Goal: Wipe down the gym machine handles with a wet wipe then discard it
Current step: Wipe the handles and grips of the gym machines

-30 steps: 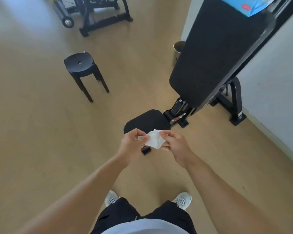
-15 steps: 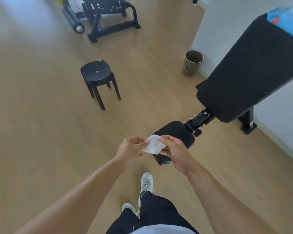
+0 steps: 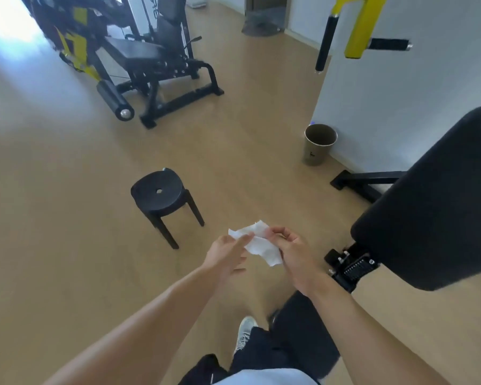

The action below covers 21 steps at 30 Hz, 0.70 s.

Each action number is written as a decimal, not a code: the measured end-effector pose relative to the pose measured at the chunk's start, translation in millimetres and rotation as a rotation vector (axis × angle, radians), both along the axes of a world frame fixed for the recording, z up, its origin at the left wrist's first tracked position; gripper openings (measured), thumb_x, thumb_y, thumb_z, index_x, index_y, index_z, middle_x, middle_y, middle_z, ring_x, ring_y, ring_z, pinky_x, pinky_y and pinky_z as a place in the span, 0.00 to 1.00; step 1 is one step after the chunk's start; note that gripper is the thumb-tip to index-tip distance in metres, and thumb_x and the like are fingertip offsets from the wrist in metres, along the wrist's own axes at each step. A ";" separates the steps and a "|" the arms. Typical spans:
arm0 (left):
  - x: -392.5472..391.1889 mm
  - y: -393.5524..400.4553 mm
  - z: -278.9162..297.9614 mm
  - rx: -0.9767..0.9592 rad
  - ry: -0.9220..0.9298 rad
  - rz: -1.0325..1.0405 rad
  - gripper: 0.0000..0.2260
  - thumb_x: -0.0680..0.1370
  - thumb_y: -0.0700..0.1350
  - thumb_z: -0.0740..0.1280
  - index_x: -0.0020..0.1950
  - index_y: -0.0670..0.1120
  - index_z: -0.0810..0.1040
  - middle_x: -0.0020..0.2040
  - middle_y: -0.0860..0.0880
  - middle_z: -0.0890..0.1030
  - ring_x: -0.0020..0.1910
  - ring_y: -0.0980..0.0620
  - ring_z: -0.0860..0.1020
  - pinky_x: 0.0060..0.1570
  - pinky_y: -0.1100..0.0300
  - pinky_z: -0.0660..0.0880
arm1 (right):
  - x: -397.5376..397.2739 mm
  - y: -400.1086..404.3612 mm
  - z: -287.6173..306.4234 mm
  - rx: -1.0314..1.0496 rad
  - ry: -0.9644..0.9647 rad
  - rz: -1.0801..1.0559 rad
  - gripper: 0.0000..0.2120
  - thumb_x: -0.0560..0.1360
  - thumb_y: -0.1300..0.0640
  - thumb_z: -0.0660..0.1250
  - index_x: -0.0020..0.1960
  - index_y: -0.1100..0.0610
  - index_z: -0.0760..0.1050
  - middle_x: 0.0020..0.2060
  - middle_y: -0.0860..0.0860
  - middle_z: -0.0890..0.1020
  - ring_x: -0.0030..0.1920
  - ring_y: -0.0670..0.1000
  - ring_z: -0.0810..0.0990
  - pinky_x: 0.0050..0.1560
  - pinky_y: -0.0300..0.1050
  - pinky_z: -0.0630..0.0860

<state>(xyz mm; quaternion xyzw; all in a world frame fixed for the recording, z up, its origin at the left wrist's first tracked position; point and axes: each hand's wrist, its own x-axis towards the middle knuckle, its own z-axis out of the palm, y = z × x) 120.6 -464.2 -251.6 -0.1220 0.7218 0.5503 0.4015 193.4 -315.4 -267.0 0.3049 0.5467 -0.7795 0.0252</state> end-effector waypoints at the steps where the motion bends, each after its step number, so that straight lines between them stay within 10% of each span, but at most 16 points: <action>1: -21.3 10.8 4.6 0.010 -0.003 0.030 0.14 0.78 0.54 0.70 0.58 0.47 0.78 0.55 0.47 0.83 0.53 0.48 0.83 0.52 0.50 0.83 | -19.9 6.6 7.9 0.026 0.008 0.007 0.07 0.75 0.47 0.74 0.47 0.50 0.83 0.54 0.58 0.85 0.48 0.52 0.83 0.53 0.51 0.76; 11: -203.2 107.3 14.9 0.152 -0.033 0.005 0.13 0.77 0.34 0.62 0.55 0.43 0.82 0.48 0.45 0.87 0.45 0.48 0.86 0.41 0.57 0.83 | -184.4 80.6 31.9 0.252 0.035 -0.362 0.05 0.81 0.52 0.67 0.49 0.51 0.80 0.38 0.39 0.86 0.39 0.38 0.83 0.47 0.43 0.78; 16: -299.9 146.9 17.7 0.213 0.006 -0.157 0.13 0.79 0.33 0.60 0.52 0.46 0.81 0.45 0.46 0.88 0.44 0.48 0.87 0.39 0.57 0.82 | -261.7 113.6 32.8 0.238 -0.038 -0.557 0.07 0.78 0.46 0.70 0.50 0.48 0.82 0.44 0.44 0.86 0.53 0.51 0.83 0.58 0.54 0.79; 21: -383.2 194.7 25.0 0.199 0.088 -0.450 0.11 0.74 0.43 0.66 0.52 0.52 0.85 0.48 0.50 0.88 0.51 0.46 0.85 0.58 0.44 0.80 | -314.0 133.7 30.5 -0.085 0.029 -0.389 0.16 0.79 0.50 0.70 0.61 0.59 0.81 0.58 0.58 0.85 0.59 0.57 0.84 0.65 0.58 0.76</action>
